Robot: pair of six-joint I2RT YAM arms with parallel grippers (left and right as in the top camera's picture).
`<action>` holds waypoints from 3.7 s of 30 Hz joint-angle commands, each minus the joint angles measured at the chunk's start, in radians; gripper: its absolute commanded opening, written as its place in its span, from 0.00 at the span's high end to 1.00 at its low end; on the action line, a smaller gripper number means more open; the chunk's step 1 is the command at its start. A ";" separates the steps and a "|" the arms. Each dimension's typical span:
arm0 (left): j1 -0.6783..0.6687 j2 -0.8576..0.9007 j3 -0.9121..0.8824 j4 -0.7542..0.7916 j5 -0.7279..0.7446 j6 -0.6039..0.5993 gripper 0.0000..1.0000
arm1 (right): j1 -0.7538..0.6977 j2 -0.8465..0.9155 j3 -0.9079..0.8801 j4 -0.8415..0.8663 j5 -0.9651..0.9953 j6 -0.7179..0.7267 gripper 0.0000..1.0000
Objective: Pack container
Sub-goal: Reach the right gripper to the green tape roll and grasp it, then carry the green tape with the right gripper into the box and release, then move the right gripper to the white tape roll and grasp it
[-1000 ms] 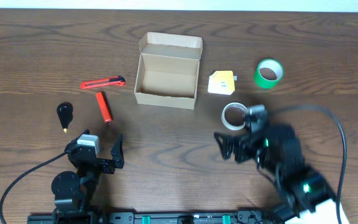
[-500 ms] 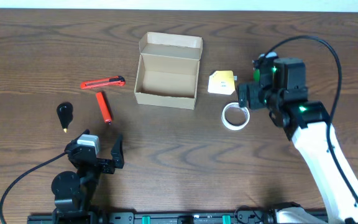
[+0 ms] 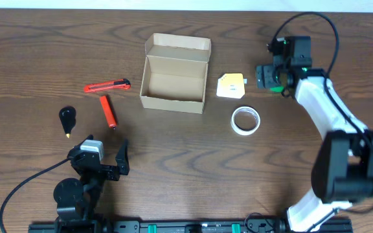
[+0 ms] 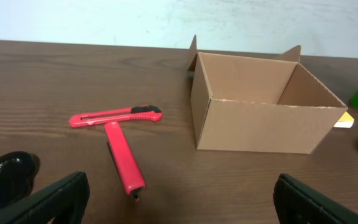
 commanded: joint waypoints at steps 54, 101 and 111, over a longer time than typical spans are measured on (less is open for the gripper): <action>0.006 -0.006 -0.025 -0.004 -0.004 0.017 0.05 | 0.679 0.268 0.532 -0.178 -0.050 0.462 0.99; 0.006 -0.006 -0.025 -0.004 -0.004 0.017 0.05 | 0.399 -0.023 0.530 -0.629 0.007 0.333 0.42; 0.006 -0.006 -0.025 -0.004 -0.004 0.017 0.05 | 0.181 -0.028 0.203 -0.579 -0.080 0.267 0.44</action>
